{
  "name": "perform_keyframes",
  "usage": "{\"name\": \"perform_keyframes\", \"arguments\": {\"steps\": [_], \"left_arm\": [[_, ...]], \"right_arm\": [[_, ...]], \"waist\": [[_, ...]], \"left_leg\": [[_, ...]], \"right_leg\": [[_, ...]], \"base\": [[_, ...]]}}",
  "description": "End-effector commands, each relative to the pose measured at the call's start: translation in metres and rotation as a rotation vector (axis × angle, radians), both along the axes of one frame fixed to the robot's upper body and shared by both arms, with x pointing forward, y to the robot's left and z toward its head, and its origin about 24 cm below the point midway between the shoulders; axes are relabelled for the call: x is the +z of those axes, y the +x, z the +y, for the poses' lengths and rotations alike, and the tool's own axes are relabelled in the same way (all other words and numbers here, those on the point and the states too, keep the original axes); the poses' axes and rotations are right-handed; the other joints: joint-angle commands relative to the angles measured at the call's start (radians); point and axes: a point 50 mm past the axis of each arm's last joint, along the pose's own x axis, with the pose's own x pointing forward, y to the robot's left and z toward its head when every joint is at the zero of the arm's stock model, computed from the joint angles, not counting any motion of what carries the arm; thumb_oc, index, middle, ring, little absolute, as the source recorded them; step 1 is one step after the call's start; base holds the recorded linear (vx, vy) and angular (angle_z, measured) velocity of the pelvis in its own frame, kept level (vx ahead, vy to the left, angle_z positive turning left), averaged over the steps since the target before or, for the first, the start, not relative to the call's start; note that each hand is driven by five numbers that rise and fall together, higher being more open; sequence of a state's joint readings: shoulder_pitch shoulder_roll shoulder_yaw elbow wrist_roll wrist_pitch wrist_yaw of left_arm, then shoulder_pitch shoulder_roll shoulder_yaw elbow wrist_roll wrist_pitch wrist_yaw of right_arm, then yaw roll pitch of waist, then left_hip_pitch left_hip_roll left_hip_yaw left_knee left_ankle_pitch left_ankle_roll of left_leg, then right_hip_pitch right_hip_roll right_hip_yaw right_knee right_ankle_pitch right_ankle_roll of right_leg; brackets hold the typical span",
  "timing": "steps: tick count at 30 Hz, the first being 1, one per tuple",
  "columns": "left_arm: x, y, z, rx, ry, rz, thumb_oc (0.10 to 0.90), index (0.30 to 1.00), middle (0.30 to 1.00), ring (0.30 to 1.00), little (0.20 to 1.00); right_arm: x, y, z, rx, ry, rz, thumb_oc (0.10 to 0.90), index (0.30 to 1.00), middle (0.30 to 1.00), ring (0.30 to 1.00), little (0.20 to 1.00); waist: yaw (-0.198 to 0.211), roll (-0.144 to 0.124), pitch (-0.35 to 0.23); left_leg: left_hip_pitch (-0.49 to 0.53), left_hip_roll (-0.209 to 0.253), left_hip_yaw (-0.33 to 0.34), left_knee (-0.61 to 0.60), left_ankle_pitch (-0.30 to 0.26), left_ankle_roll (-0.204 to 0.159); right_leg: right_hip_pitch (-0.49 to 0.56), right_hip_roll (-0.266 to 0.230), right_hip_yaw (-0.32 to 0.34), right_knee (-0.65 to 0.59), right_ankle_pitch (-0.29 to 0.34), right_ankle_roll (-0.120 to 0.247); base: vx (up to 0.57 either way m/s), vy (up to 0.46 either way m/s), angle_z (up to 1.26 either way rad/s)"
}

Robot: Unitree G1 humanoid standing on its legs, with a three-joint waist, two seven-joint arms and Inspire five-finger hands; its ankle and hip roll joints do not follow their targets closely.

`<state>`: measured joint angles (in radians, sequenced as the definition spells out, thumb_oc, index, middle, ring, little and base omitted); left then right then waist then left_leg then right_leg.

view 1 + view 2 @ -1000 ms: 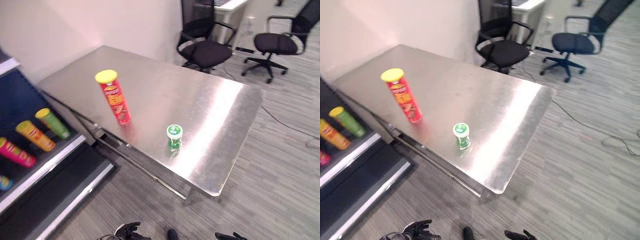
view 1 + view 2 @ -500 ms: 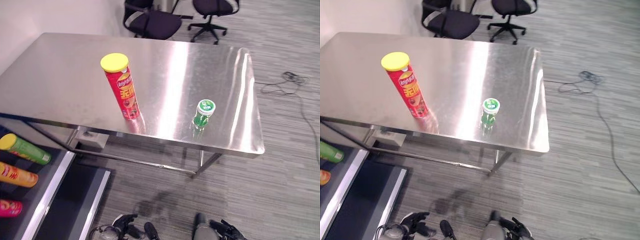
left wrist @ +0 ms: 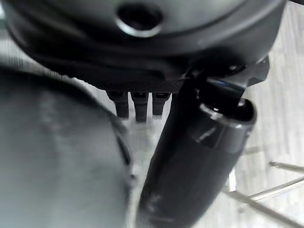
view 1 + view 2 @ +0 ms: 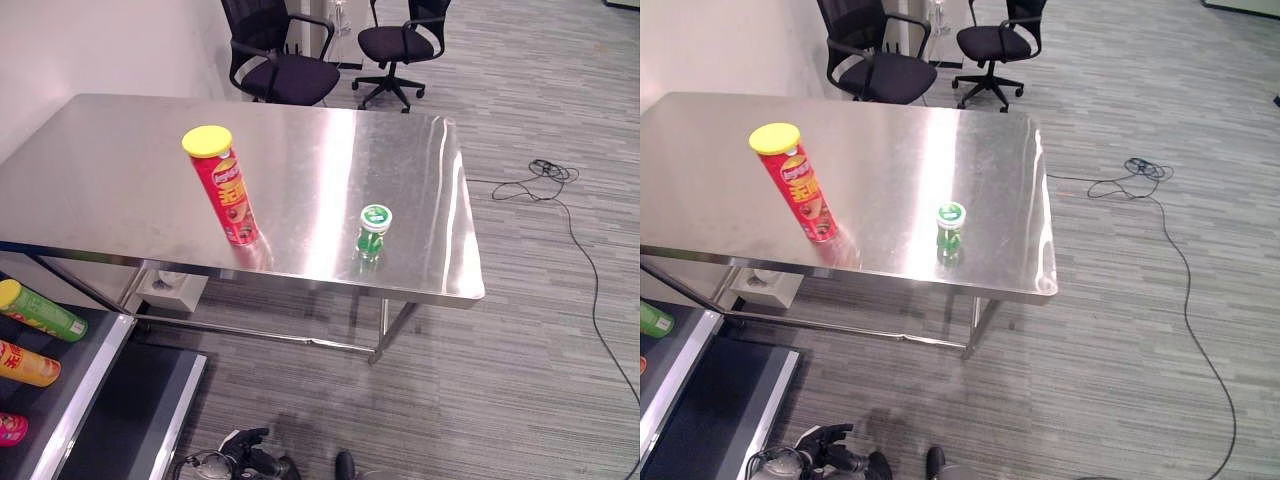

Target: Put the goods on the table back onto the shelves and tidy them up.

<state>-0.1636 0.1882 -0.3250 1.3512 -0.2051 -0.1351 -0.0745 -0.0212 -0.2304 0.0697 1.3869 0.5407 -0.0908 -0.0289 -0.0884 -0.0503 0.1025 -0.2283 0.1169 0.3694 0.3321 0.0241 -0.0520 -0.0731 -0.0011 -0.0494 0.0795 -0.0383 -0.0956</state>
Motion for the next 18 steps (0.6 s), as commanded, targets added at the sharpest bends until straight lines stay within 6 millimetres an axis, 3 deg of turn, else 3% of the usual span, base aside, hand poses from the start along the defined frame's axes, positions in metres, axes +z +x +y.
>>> {"name": "perform_keyframes", "arguments": {"steps": [1, 5, 8, 10, 13, 18], "left_arm": [[0.004, 0.013, -0.010, 0.011, -0.033, -0.063, 0.800, 0.900, 0.900, 0.900, 0.900], [0.001, 0.005, -0.013, -0.043, -0.009, -0.039, 0.800, 0.900, 0.900, 0.900, 0.900], [0.002, 0.008, -0.013, -0.056, 0.004, -0.059, 0.800, 0.900, 0.900, 0.900, 0.900], [0.003, 0.009, -0.012, -0.055, 0.007, -0.065, 0.800, 0.900, 0.900, 0.900, 0.900], [0.001, 0.004, -0.013, -0.066, 0.012, -0.052, 0.800, 0.900, 0.900, 0.900, 0.900], [0.004, 0.015, -0.016, -0.142, 0.038, -0.073, 0.800, 0.900, 0.900, 0.900, 0.900]], "right_arm": [[0.008, 0.011, -0.021, 0.014, -0.088, -0.039, 0.800, 0.900, 0.900, 0.900, 0.900], [0.015, 0.021, -0.031, 0.050, -0.139, -0.076, 0.800, 0.900, 0.900, 0.900, 0.900], [0.021, 0.029, -0.039, 0.063, -0.173, -0.117, 0.800, 0.900, 0.900, 0.900, 0.900], [0.023, 0.030, -0.044, 0.061, -0.187, -0.124, 0.800, 0.900, 0.900, 0.900, 0.900], [0.026, 0.029, -0.051, 0.048, -0.195, -0.126, 0.800, 0.900, 0.900, 0.900, 0.900], [0.028, 0.044, -0.046, 0.055, -0.180, -0.165, 0.800, 0.900, 0.900, 0.900, 0.900]], "waist": [[0.007, 0.000, 0.009], [0.028, 0.012, 0.007], [0.033, 0.032, 0.014], [0.031, 0.048, 0.013], [0.021, 0.079, -0.002], [0.018, 0.088, -0.008]], "left_leg": [[0.057, 0.005, -0.031, -0.133, -0.023, -0.004], [0.062, 0.072, -0.127, -0.306, 0.101, -0.042], [0.062, 0.117, -0.161, -0.367, 0.151, -0.072], [0.067, 0.132, -0.164, -0.393, 0.159, -0.083], [0.094, 0.138, -0.112, -0.417, 0.144, -0.098], [0.087, 0.075, -0.078, -0.406, 0.115, -0.077]], "right_leg": [[0.064, -0.034, 0.030, -0.083, 0.009, 0.156], [0.066, -0.038, 0.051, -0.085, -0.011, 0.158], [0.066, -0.048, 0.070, -0.084, -0.019, 0.169], [0.073, -0.061, 0.079, -0.087, -0.023, 0.179], [0.094, -0.089, 0.080, -0.110, -0.019, 0.204], [0.081, -0.162, 0.084, -0.125, 0.017, 0.245]], "base": [[0.16, 0.126, -0.01], [0.14, 0.130, -0.26], [0.08, 0.159, -0.36], [0.12, 0.227, -0.34], [0.16, 0.270, -0.24], [0.13, 0.285, -0.14]]}}
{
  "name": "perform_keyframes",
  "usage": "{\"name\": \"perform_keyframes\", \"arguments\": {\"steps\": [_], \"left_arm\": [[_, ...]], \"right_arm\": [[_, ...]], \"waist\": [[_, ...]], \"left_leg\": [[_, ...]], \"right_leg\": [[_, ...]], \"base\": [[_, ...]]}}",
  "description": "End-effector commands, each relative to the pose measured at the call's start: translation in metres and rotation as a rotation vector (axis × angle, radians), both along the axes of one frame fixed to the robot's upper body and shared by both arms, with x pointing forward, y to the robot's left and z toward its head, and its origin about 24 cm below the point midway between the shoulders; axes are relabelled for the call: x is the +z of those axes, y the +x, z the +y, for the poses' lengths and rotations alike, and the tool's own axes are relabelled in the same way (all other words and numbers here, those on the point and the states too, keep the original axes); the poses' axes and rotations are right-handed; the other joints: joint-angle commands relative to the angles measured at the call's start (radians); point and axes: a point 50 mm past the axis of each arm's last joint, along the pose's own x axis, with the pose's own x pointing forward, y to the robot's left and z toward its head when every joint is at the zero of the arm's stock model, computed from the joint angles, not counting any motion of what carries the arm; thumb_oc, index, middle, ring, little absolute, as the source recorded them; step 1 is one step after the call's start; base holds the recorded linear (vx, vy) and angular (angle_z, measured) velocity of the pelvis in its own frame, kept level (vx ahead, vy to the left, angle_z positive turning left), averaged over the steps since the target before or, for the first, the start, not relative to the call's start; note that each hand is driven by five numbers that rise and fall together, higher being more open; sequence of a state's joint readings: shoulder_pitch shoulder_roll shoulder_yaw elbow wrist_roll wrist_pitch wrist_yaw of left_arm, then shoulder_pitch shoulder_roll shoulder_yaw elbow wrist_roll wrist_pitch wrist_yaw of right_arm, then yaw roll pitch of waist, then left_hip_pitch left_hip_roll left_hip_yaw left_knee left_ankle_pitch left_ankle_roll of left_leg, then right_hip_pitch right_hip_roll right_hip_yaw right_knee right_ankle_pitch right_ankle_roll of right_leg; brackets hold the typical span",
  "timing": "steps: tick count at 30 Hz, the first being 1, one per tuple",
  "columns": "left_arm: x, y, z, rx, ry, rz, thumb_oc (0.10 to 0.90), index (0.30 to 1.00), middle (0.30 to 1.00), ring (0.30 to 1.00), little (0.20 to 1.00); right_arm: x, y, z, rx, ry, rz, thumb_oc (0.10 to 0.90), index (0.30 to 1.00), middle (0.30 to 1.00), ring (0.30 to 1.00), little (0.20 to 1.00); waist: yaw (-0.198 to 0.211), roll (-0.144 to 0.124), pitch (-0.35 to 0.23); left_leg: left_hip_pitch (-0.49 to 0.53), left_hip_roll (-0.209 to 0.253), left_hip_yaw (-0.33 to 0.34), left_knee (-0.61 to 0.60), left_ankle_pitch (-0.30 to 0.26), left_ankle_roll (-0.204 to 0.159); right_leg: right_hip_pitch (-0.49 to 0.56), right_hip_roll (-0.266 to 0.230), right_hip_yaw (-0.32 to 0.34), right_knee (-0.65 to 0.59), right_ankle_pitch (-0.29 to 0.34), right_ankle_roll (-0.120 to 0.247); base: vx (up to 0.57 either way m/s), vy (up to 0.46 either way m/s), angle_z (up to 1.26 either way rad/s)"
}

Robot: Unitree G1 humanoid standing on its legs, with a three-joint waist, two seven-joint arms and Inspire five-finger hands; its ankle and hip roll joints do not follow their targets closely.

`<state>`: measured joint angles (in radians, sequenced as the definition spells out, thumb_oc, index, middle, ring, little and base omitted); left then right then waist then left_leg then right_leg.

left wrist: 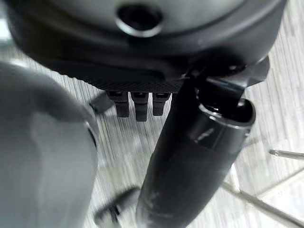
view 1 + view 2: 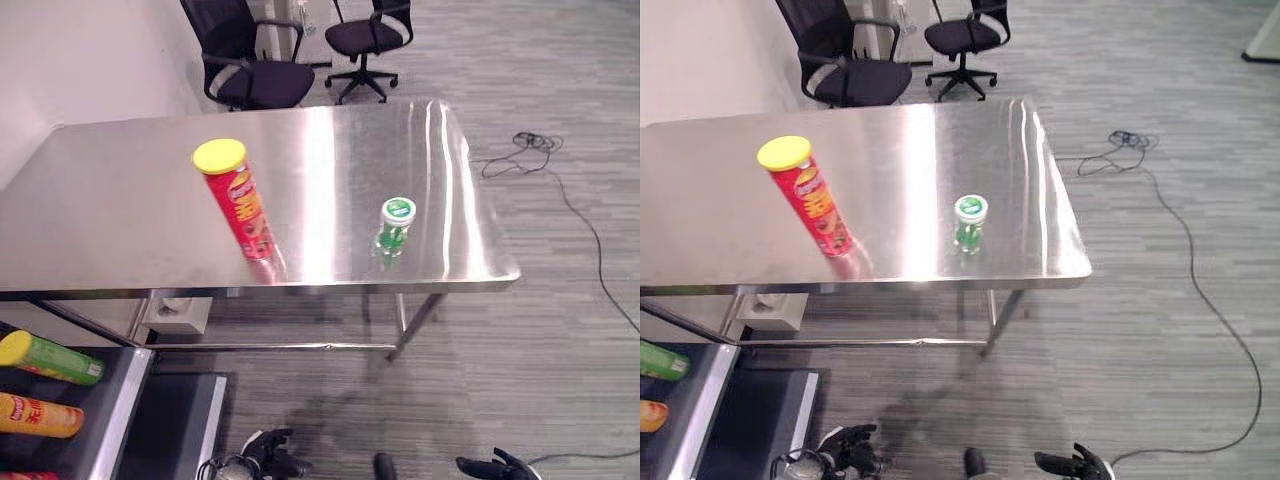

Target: Put the goods on the table back onto the shelves and tidy them up.

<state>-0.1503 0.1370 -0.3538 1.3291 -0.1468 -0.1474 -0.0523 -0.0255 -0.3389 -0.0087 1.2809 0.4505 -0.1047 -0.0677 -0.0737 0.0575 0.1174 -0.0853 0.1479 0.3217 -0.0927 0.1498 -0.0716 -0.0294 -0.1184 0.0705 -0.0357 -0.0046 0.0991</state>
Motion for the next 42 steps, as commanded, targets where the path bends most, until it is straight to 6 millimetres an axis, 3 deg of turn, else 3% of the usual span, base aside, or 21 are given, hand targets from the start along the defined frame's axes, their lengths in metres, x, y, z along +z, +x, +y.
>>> {"name": "perform_keyframes", "arguments": {"steps": [1, 5, 8, 9, 10, 11, 12, 14, 15, 18, 19, 22, 26, 30, 34, 36, 39, 41, 42], "left_arm": [[0.009, 0.021, 0.009, -0.056, 0.055, -0.075, 0.800, 0.900, 0.900, 0.900, 0.900], [0.017, 0.038, 0.017, 0.004, 0.055, -0.127, 0.800, 0.900, 0.900, 0.900, 0.900], [0.019, 0.040, 0.022, 0.012, 0.065, -0.134, 0.800, 0.900, 0.900, 0.900, 0.900], [0.018, 0.037, 0.025, -0.002, 0.077, -0.122, 0.800, 0.900, 0.900, 0.900, 0.900], [0.018, 0.037, 0.025, -0.002, 0.077, -0.121, 0.800, 0.900, 0.900, 0.900, 0.900], [0.017, 0.034, 0.028, -0.009, 0.087, -0.114, 0.800, 0.900, 0.900, 0.900, 0.900], [0.016, 0.031, 0.032, -0.017, 0.093, -0.100, 0.800, 0.900, 0.900, 0.900, 0.900], [0.017, 0.033, 0.032, 0.000, 0.092, -0.112, 0.800, 0.900, 0.900, 0.900, 0.900], [0.018, 0.033, 0.034, 0.009, 0.093, -0.113, 0.800, 0.900, 0.900, 0.900, 0.900], [0.018, 0.031, 0.038, 0.036, 0.098, -0.110, 0.800, 0.900, 0.900, 0.900, 0.900], [0.015, 0.025, 0.035, 0.032, 0.089, -0.096, 0.800, 0.900, 0.900, 0.900, 0.900], [0.011, 0.019, 0.031, 0.026, 0.079, -0.067, 0.800, 0.900, 0.900, 0.900, 0.900], [0.010, 0.015, 0.037, 0.057, 0.076, -0.052, 0.800, 0.900, 0.900, 0.900, 0.900], [0.011, 0.013, 0.043, 0.089, 0.069, -0.066, 0.800, 0.900, 0.900, 0.900, 0.900], [0.009, 0.003, 0.048, 0.104, 0.078, -0.043, 0.800, 0.900, 0.900, 0.900, 0.900], [0.008, -0.002, 0.050, 0.112, 0.084, -0.031, 0.800, 0.900, 0.900, 0.900, 0.900], [0.004, -0.013, 0.052, 0.126, 0.086, -0.001, 0.800, 0.900, 0.900, 0.900, 0.900], [0.003, -0.018, 0.052, 0.127, 0.087, 0.016, 0.800, 0.900, 0.900, 0.900, 0.900], [0.003, -0.018, 0.052, 0.128, 0.087, 0.014, 0.800, 0.900, 0.900, 0.900, 0.900]], "right_arm": [[0.006, 0.024, 0.004, 0.054, -0.017, -0.067, 0.800, 0.900, 0.900, 0.900, 0.900], [0.014, 0.043, 0.005, -0.004, -0.010, -0.171, 0.800, 0.900, 0.900, 0.900, 0.900], [0.017, 0.045, 0.002, -0.035, -0.020, -0.195, 0.800, 0.900, 0.900, 0.900, 0.900], [0.019, 0.042, -0.002, -0.068, -0.047, -0.215, 0.800, 0.900, 0.900, 0.900, 0.900], [0.019, 0.042, -0.002, -0.068, -0.047, -0.215, 0.800, 0.900, 0.900, 0.900, 0.900], [0.017, 0.031, -0.004, -0.101, -0.052, -0.201, 0.800, 0.900, 0.900, 0.900, 0.900], [0.014, 0.022, -0.005, -0.121, -0.053, -0.180, 0.800, 0.900, 0.900, 0.900, 0.900], [0.012, 0.011, -0.005, -0.145, -0.044, -0.181, 0.800, 0.900, 0.900, 0.900, 0.900], [0.014, 0.008, -0.008, -0.153, -0.055, -0.199, 0.800, 0.900, 0.900, 0.900, 0.900], [0.025, 0.002, -0.020, -0.136, -0.120, -0.238, 0.800, 0.900, 0.900, 0.900, 0.900], [0.038, -0.010, -0.035, -0.148, -0.192, -0.275, 0.800, 0.900, 0.900, 0.900, 0.900], [0.055, -0.022, -0.055, -0.141, -0.309, -0.281, 0.800, 0.900, 0.900, 0.900, 0.900], [0.094, -0.025, -0.089, -0.161, -0.537, -0.333, 0.800, 0.900, 0.900, 0.900, 0.900], [0.156, -0.016, -0.119, -0.117, -0.833, -0.424, 0.800, 0.900, 0.900, 0.900, 0.900], [0.240, -0.010, -0.136, -0.109, -1.233, -0.552, 0.800, 0.900, 0.900, 0.900, 0.900], [0.280, -0.004, -0.131, -0.092, -1.408, -0.643, 0.800, 0.900, 0.900, 0.900, 0.900], [0.343, 0.006, -0.108, -0.054, -1.659, -0.841, 0.800, 0.900, 0.900, 0.900, 0.900], [0.371, 0.014, -0.088, -0.029, -1.720, -1.023, 0.800, 0.900, 0.900, 0.900, 0.900], [0.372, 0.014, -0.087, -0.028, -1.718, -1.025, 0.800, 0.900, 0.900, 0.900, 0.900]], "waist": [[0.005, -0.023, -0.021], [-0.005, -0.034, -0.008], [-0.009, -0.035, -0.003], [-0.014, -0.042, 0.000], [-0.014, -0.042, 0.000], [-0.019, -0.051, 0.000], [-0.030, -0.053, -0.002], [-0.043, -0.054, 0.010], [-0.050, -0.062, 0.011], [-0.060, -0.076, 0.002], [-0.066, -0.084, -0.012], [-0.081, -0.088, -0.026], [-0.102, -0.078, -0.042], [-0.116, -0.059, -0.057], [-0.115, -0.042, -0.078], [-0.109, -0.038, -0.087], [-0.091, -0.036, -0.099], [-0.079, -0.036, -0.105], [-0.080, -0.036, -0.103]], "left_leg": [[-0.058, 0.025, -0.020, 0.018, -0.020, -0.046], [-0.049, -0.031, 0.019, 0.005, -0.057, -0.004], [-0.051, -0.038, 0.036, 0.005, -0.069, 0.006], [-0.036, -0.044, 0.057, 0.005, -0.086, 0.007], [-0.036, -0.044, 0.057, 0.005, -0.086, 0.007], [-0.025, -0.041, 0.081, 0.005, -0.097, 0.005], [-0.027, -0.042, 0.080, 0.005, -0.096, 0.003], [-0.012, -0.034, 0.082, 0.005, -0.100, 0.002], [-0.003, -0.037, 0.085, 0.005, -0.100, 0.001], [0.015, -0.034, 0.102, 0.005, -0.103, -0.005], [0.027, -0.029, 0.108, 0.005, -0.105, -0.012], [0.041, -0.020, 0.110, 0.005, -0.104, -0.019], [0.050, -0.015, 0.106, 0.005, -0.107, -0.023], [0.059, -0.015, 0.106, 0.005, -0.116, -0.023], [0.065, -0.010, 0.104, 0.005, -0.126, -0.021], [0.066, -0.009, 0.100, 0.005, -0.128, -0.020], [0.065, -0.008, 0.087, 0.005, -0.129, -0.019], [0.064, -0.006, 0.082, 0.005, -0.129, -0.021], [0.061, -0.005, 0.083, 0.005, -0.121, -0.020]], "right_leg": [[0.025, -0.063, -0.031, -0.002, -0.008, 0.061], [-0.051, -0.108, -0.020, 0.087, 0.064, 0.089], [-0.090, -0.106, -0.022, 0.144, 0.090, 0.083], [-0.095, -0.108, -0.070, 0.151, 0.101, 0.088], [-0.095, -0.108, -0.070, 0.151, 0.101, 0.088], [-0.117, -0.102, -0.113, 0.128, 0.117, 0.084], [-0.136, -0.099, -0.103, 0.124, 0.154, 0.107], [-0.143, -0.079, -0.084, 0.105, 0.124, 0.101], [-0.140, -0.075, -0.068, 0.089, 0.140, 0.103], [-0.128, -0.077, -0.065, 0.051, 0.153, 0.105], [-0.113, -0.072, -0.071, 0.017, 0.156, 0.106], [-0.092, -0.065, -0.080, -0.007, 0.158, 0.105], [-0.079, -0.058, -0.080, -0.015, 0.151, 0.106], [-0.072, -0.056, -0.073, -0.020, 0.144, 0.107], [-0.061, -0.054, -0.072, -0.025, 0.132, 0.107], [-0.056, -0.052, -0.076, -0.028, 0.125, 0.107], [-0.045, -0.050, -0.086, -0.034, 0.112, 0.105], [-0.038, -0.049, -0.093, -0.036, 0.106, 0.104], [-0.042, -0.048, -0.093, -0.035, 0.111, 0.102]], "base": [[0.07, 0.309, 0.04], [0.04, 0.259, -0.16], [0.04, 0.151, -0.42], [0.04, 0.074, -0.29], [0.08, 0.093, -0.25], [0.04, -0.021, -0.19], [0.06, -0.027, -0.22], [0.04, -0.034, -0.09], [0.05, -0.028, 0.09], [0.07, -0.038, -0.03], [0.09, -0.055, -0.34], [0.09, -0.051, -0.16], [0.08, -0.027, -0.12], [0.07, -0.001, -0.03], [0.07, -0.011, -0.02], [0.06, -0.018, 0.00], [0.04, -0.037, 0.04], [0.02, -0.040, 0.10], [0.03, -0.054, 0.19]]}}
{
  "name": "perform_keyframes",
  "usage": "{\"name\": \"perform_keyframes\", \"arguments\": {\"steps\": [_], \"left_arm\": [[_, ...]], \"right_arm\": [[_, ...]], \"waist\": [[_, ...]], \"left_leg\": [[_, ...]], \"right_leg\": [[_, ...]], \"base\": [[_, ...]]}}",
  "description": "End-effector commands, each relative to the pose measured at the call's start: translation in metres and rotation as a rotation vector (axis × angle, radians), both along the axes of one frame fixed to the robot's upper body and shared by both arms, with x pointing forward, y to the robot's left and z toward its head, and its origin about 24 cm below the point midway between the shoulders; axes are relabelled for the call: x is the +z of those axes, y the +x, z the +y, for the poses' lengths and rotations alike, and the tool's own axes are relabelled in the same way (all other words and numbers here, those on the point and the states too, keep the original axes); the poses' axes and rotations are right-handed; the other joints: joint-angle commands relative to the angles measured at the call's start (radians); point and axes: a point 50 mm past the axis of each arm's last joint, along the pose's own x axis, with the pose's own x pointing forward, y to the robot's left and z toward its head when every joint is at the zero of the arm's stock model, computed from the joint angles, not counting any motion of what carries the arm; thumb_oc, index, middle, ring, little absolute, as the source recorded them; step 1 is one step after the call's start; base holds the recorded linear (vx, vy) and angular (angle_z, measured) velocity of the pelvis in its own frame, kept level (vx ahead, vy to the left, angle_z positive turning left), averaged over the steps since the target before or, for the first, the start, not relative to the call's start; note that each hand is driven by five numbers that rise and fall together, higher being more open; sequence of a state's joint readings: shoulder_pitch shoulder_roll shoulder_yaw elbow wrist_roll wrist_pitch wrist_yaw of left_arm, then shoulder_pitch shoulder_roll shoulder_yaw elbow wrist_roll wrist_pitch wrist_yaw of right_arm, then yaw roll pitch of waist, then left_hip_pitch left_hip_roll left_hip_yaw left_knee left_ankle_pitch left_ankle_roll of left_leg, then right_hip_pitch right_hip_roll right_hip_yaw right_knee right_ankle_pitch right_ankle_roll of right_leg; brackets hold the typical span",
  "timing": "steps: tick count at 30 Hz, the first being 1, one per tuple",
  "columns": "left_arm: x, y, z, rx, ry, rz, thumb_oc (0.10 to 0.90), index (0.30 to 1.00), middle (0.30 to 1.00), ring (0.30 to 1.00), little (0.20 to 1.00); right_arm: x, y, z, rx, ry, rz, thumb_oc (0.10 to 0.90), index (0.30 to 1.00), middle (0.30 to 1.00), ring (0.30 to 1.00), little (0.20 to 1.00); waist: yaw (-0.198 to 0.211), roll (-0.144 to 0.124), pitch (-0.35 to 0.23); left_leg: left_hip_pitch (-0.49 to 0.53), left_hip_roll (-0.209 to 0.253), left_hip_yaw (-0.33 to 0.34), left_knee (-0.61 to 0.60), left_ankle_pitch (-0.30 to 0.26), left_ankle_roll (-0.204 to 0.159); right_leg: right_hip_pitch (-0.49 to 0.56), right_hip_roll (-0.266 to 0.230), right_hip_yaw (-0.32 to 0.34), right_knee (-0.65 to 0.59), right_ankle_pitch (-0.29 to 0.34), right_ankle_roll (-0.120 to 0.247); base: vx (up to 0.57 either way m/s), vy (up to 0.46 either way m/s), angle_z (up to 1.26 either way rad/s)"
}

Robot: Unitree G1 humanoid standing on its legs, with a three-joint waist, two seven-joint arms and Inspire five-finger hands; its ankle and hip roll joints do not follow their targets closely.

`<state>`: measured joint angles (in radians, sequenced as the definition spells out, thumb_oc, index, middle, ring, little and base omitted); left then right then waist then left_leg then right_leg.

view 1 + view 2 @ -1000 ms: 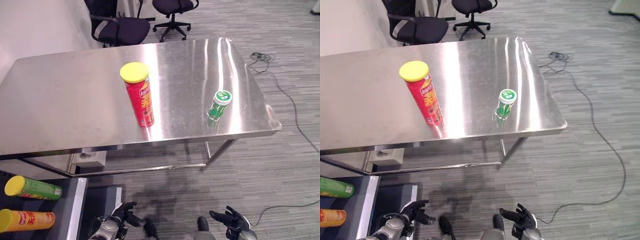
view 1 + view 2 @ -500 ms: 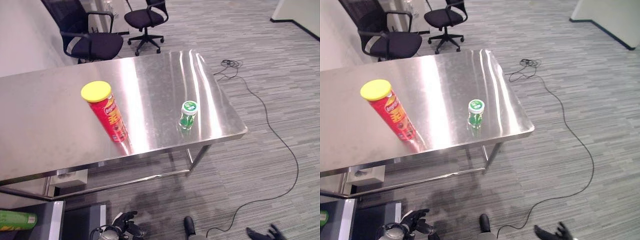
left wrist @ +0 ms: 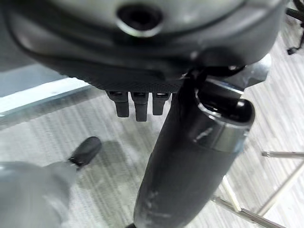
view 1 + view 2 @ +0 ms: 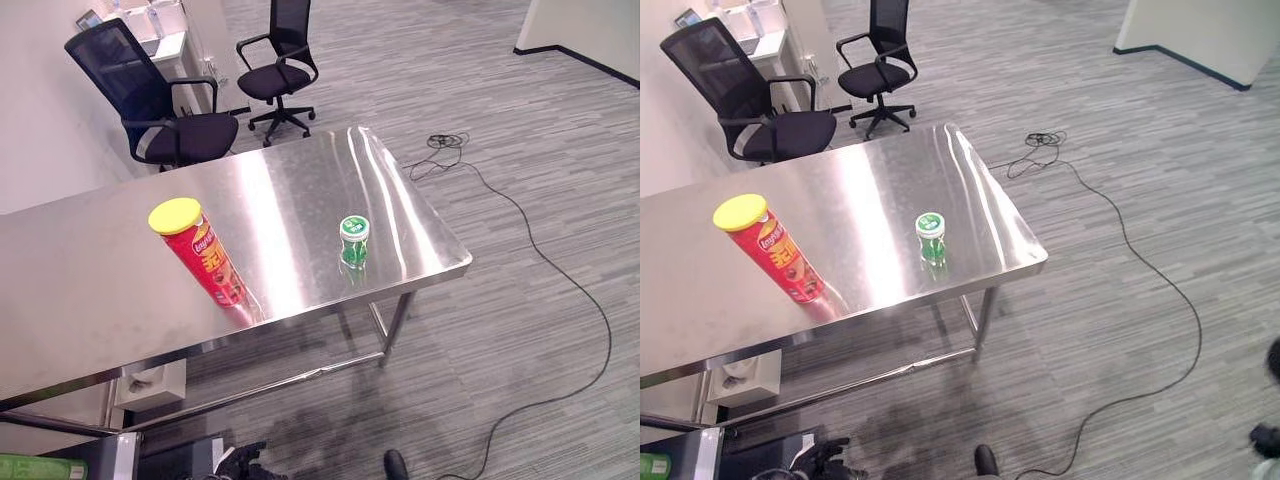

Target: Put the goods on the table back onto the shelves and tidy them up.

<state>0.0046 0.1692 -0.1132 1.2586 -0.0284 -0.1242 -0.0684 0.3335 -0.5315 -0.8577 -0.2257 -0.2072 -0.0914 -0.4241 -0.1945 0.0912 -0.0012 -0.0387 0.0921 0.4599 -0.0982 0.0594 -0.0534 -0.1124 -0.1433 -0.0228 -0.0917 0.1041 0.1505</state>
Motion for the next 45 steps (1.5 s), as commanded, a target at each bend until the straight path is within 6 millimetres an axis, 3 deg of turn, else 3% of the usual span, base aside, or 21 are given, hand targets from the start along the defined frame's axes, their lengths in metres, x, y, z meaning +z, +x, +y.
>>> {"name": "perform_keyframes", "arguments": {"steps": [1, 4, 7, 10, 12, 14, 18, 29, 39, 40, 42, 43, 45], "left_arm": [[0.009, 0.026, 0.019, -0.054, 0.063, -0.046, 0.800, 0.900, 0.900, 0.900, 0.900], [0.008, 0.026, 0.015, -0.074, 0.056, -0.043, 0.800, 0.900, 0.900, 0.900, 0.900], [0.008, 0.026, 0.011, -0.111, 0.052, -0.040, 0.800, 0.900, 0.900, 0.900, 0.900], [0.007, 0.022, 0.009, -0.127, 0.037, -0.034, 0.800, 0.900, 0.900, 0.900, 0.900], [0.007, 0.021, 0.008, -0.125, 0.036, -0.033, 0.800, 0.900, 0.900, 0.900, 0.900], [0.005, 0.014, 0.011, -0.104, 0.025, -0.020, 0.800, 0.900, 0.900, 0.900, 0.900], [0.006, 0.009, 0.016, -0.078, 0.020, -0.016, 0.800, 0.900, 0.900, 0.900, 0.900], [0.005, 0.001, 0.022, -0.055, 0.017, -0.004, 0.800, 0.900, 0.900, 0.900, 0.900], [0.004, -0.004, 0.021, -0.059, 0.013, 0.010, 0.800, 0.900, 0.900, 0.900, 0.900], [0.028, 0.011, 0.091, 0.004, 0.074, 0.025, 0.800, 0.900, 0.900, 0.900, 0.900], [0.017, 0.047, 0.025, -0.065, 0.040, -0.078, 0.800, 0.900, 0.900, 0.900, 0.900], [0.013, 0.045, 0.009, -0.051, 0.021, -0.078, 0.800, 0.900, 0.900, 0.900, 0.900], [0.009, 0.041, -0.001, -0.023, 0.020, -0.055, 0.800, 0.900, 0.900, 0.900, 0.900]], "right_arm": [[0.073, 0.021, 0.045, 0.313, -0.305, -0.274, 0.800, 0.900, 0.900, 0.900, 0.900], [0.081, 0.035, 0.055, 0.459, -0.290, -0.301, 0.800, 0.900, 0.900, 0.900, 0.900], [0.080, 0.066, 0.067, 0.654, -0.212, -0.230, 0.800, 0.900, 0.900, 0.900, 0.900], [0.068, 0.090, 0.065, 0.734, -0.131, -0.087, 0.800, 0.900, 0.900, 0.900, 0.900], [0.069, 0.091, 0.065, 0.737, -0.131, -0.086, 0.800, 0.900, 0.900, 0.900, 0.900], [0.061, 0.106, 0.059, 0.784, -0.021, -0.065, 0.800, 0.900, 0.900, 0.900, 0.900], [0.060, 0.124, 0.059, 0.854, 0.059, -0.069, 0.800, 0.900, 0.900, 0.900, 0.900], [0.050, 0.141, 0.076, 1.147, 0.291, -0.160, 0.800, 0.900, 0.900, 0.900, 0.900], [0.031, 0.162, 0.094, 1.216, 0.382, -0.078, 0.800, 0.900, 0.900, 0.900, 0.900], [0.026, 0.172, 0.105, 1.276, 0.396, -0.001, 0.800, 0.900, 0.900, 0.900, 0.900], [0.019, 0.178, 0.124, 1.315, 0.420, -0.018, 0.800, 0.900, 0.900, 0.900, 0.900], [0.016, 0.178, 0.125, 1.309, 0.434, -0.036, 0.800, 0.900, 0.900, 0.900, 0.900], [0.014, 0.180, 0.127, 1.297, 0.449, -0.049, 0.800, 0.900, 0.900, 0.900, 0.900]], "waist": [[0.060, -0.075, 0.010], [0.072, -0.082, 0.010], [0.103, -0.087, 0.012], [0.140, -0.093, 0.014], [0.137, -0.092, 0.014], [0.167, -0.095, 0.015], [0.190, -0.097, 0.017], [0.221, -0.111, 0.015], [0.245, -0.117, 0.015], [0.242, -0.109, 0.011], [0.233, -0.116, 0.007], [0.231, -0.121, 0.002], [0.228, -0.130, -0.002]], "left_leg": [[0.018, 0.052, -0.065, 0.011, -0.035, -0.040], [0.016, 0.054, -0.068, 0.011, -0.026, -0.040], [0.023, 0.055, -0.077, 0.011, -0.031, -0.044], [0.021, 0.055, -0.091, 0.011, -0.020, -0.046], [0.022, 0.055, -0.092, 0.011, -0.020, -0.046], [0.024, 0.053, -0.110, 0.011, -0.017, -0.047], [0.032, 0.050, -0.133, 0.011, -0.017, -0.047], [0.041, 0.049, -0.157, 0.011, -0.017, -0.048], [0.052, 0.050, -0.168, 0.011, -0.015, -0.049], [0.057, 0.051, -0.163, 0.011, -0.013, -0.055], [0.067, 0.049, -0.163, 0.011, -0.020, -0.051], [0.068, 0.048, -0.164, 0.011, -0.020, -0.051], [0.070, 0.049, -0.164, 0.011, -0.022, -0.052]], "right_leg": [[0.055, -0.020, -0.010, 0.019, -0.013, 0.049], [0.058, -0.018, -0.015, 0.017, -0.011, 0.045], [0.078, -0.020, -0.032, 0.013, -0.024, 0.045], [0.092, -0.021, -0.052, 0.013, -0.027, 0.040], [0.094, -0.021, -0.054, 0.012, -0.028, 0.039], [0.111, -0.022, -0.069, 0.014, -0.038, 0.036], [0.135, -0.022, -0.092, 0.017, -0.050, 0.031], [0.160, -0.019, -0.116, 0.021, -0.066, 0.025], [0.172, -0.017, -0.130, 0.030, -0.079, 0.020], [0.175, -0.017, -0.127, 0.030, -0.079, 0.023], [0.182, -0.019, -0.128, 0.033, -0.083, 0.019], [0.183, -0.018, -0.128, 0.033, -0.083, 0.017], [0.186, -0.017, -0.129, 0.033, -0.084, 0.015]], "base": [[0.02, -0.058, 0.18], [0.00, -0.042, 0.12], [0.01, -0.041, 0.19], [0.01, -0.044, 0.23], [0.01, -0.022, 0.16], [0.02, -0.043, 0.20], [0.02, -0.027, 0.12], [0.01, -0.005, 0.07], [0.01, -0.005, 0.05], [0.05, 0.026, 0.00], [0.06, 0.007, -0.01], [0.05, -0.026, 0.04], [0.04, -0.030, 0.04]]}}
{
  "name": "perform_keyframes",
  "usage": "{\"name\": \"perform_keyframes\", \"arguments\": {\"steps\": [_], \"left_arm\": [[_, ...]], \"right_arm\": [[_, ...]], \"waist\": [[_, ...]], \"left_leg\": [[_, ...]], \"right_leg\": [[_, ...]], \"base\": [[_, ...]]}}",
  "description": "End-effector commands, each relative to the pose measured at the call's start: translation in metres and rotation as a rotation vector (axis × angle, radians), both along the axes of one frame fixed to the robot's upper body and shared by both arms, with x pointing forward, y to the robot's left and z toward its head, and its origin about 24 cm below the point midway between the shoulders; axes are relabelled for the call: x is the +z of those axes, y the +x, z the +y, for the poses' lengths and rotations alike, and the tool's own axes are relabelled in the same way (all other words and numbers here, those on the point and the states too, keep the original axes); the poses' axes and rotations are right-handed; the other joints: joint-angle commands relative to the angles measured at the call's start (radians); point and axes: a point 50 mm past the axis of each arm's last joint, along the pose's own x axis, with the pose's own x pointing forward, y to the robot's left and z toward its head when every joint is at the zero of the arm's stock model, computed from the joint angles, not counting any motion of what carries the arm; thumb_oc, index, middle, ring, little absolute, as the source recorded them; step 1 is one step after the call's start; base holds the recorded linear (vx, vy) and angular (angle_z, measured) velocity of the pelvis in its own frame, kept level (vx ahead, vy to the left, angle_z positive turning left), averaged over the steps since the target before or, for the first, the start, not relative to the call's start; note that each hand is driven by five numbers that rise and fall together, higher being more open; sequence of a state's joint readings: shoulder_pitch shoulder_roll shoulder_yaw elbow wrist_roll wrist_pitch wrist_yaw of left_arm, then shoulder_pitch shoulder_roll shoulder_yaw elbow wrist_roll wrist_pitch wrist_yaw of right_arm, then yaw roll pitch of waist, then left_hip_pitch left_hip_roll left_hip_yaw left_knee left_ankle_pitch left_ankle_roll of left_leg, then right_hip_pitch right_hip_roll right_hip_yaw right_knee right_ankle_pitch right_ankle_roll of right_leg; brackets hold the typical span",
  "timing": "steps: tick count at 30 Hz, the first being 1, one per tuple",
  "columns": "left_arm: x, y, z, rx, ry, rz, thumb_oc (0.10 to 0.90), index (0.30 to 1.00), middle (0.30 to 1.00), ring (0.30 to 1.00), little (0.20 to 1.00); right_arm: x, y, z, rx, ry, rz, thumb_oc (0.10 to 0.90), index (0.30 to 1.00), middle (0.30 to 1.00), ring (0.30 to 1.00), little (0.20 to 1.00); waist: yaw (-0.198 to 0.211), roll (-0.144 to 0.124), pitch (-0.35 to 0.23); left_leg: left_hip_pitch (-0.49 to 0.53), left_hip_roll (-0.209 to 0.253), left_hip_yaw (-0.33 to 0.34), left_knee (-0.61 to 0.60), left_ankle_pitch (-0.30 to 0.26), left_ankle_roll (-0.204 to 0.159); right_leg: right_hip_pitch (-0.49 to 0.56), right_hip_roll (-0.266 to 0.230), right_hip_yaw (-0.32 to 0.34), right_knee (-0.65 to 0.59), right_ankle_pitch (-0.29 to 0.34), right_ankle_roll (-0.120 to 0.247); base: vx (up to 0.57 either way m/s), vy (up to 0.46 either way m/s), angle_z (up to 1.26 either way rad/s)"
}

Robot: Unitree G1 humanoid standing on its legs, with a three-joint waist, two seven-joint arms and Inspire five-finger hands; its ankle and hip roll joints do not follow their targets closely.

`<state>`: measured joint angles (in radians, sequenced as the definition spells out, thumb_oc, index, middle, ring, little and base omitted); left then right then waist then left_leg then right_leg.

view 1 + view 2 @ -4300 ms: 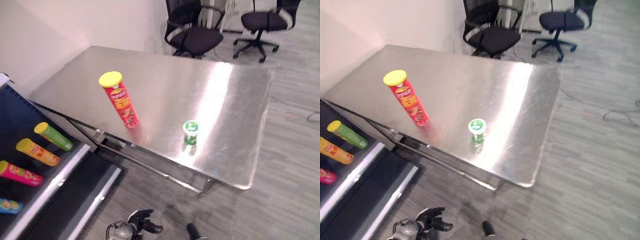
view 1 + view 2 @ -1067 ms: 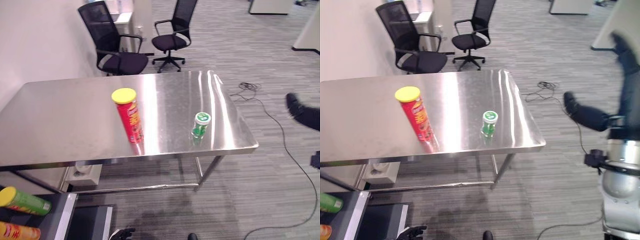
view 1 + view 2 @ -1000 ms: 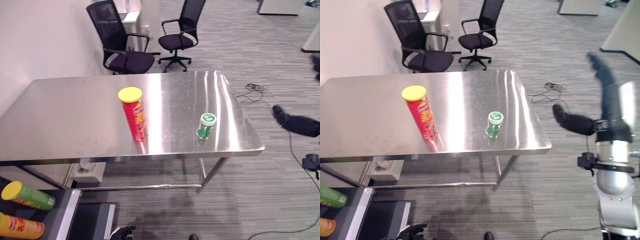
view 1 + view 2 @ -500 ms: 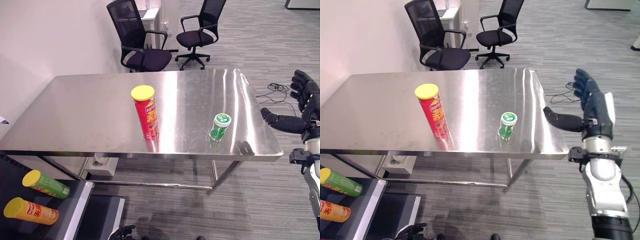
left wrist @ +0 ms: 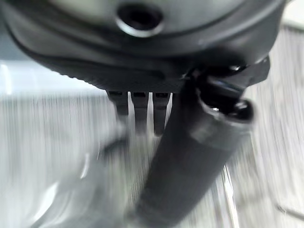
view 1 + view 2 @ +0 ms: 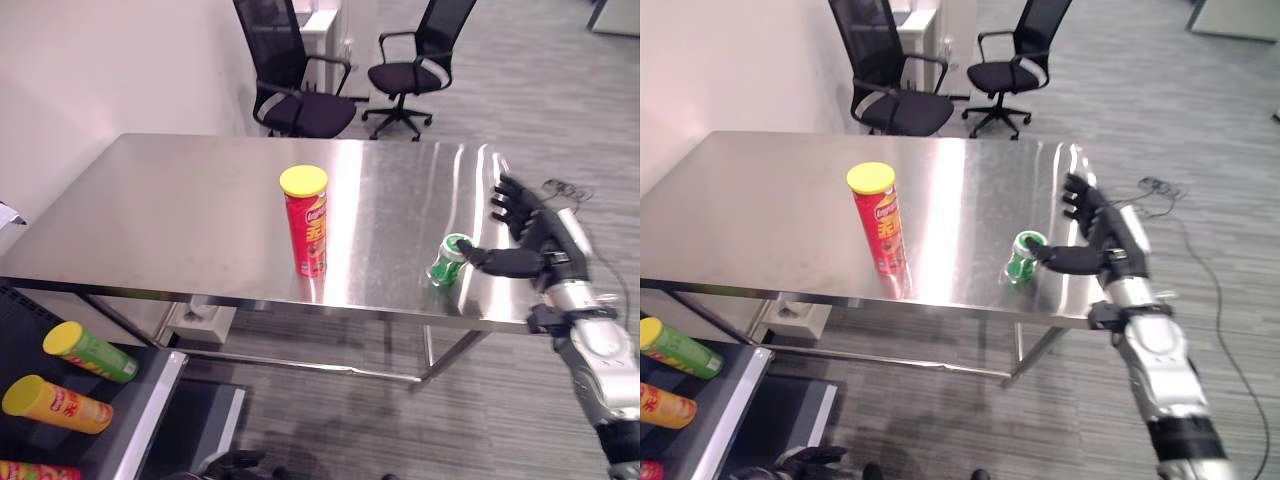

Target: Put the goods on the table back onto the shelves and tidy them up.

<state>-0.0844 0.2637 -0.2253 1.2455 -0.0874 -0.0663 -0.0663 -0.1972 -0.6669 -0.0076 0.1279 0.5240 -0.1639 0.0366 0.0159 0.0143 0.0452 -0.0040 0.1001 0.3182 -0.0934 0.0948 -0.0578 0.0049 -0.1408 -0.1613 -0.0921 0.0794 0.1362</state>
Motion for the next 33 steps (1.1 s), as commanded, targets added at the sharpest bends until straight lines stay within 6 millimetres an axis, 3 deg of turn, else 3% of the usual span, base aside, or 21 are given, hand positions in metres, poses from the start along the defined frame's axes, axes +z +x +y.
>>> {"name": "perform_keyframes", "arguments": {"steps": [1, 11, 27, 33], "left_arm": [[-0.006, 0.005, -0.030, 0.049, -0.070, -0.013, 0.800, 0.900, 0.900, 0.900, 0.900], [-0.008, -0.002, -0.031, 0.082, -0.069, 0.007, 0.800, 0.900, 0.900, 0.900, 0.900], [-0.007, -0.004, -0.028, 0.064, -0.068, -0.020, 0.800, 0.900, 0.900, 0.900, 0.900], [-0.007, -0.005, -0.026, 0.065, -0.070, -0.027, 0.800, 0.900, 0.900, 0.900, 0.900]], "right_arm": [[0.066, 0.004, 0.008, 0.021, -0.019, -0.314, 0.800, 0.900, 0.900, 0.900, 0.900], [0.046, 0.004, 0.011, 0.001, -0.080, -0.233, 0.800, 0.900, 0.900, 0.900, 0.900], [0.064, -0.008, -0.007, -0.150, -0.125, -0.348, 0.800, 0.900, 0.900, 0.900, 0.900], [0.055, -0.006, -0.008, -0.151, -0.126, -0.299, 0.800, 0.900, 0.900, 0.900, 0.900]], "waist": [[0.017, -0.056, -0.050], [0.021, -0.068, -0.058], [0.026, -0.057, -0.061], [0.028, -0.055, -0.058]], "left_leg": [[0.036, 0.041, -0.023, 0.006, -0.058, -0.048], [0.042, 0.044, -0.033, 0.006, -0.057, -0.050], [0.046, 0.040, -0.039, 0.006, -0.066, -0.047], [0.042, 0.037, -0.042, 0.006, -0.066, -0.046]], "right_leg": [[0.070, -0.019, 0.008, 0.034, -0.060, 0.029], [0.079, -0.021, -0.003, 0.038, -0.065, 0.026], [0.081, -0.019, -0.007, 0.035, -0.069, 0.027], [0.080, -0.018, -0.010, 0.035, -0.067, 0.027]], "base": [[0.03, -0.023, 0.00], [0.01, -0.007, 0.01], [0.00, -0.001, 0.01], [0.00, 0.000, 0.00]]}}
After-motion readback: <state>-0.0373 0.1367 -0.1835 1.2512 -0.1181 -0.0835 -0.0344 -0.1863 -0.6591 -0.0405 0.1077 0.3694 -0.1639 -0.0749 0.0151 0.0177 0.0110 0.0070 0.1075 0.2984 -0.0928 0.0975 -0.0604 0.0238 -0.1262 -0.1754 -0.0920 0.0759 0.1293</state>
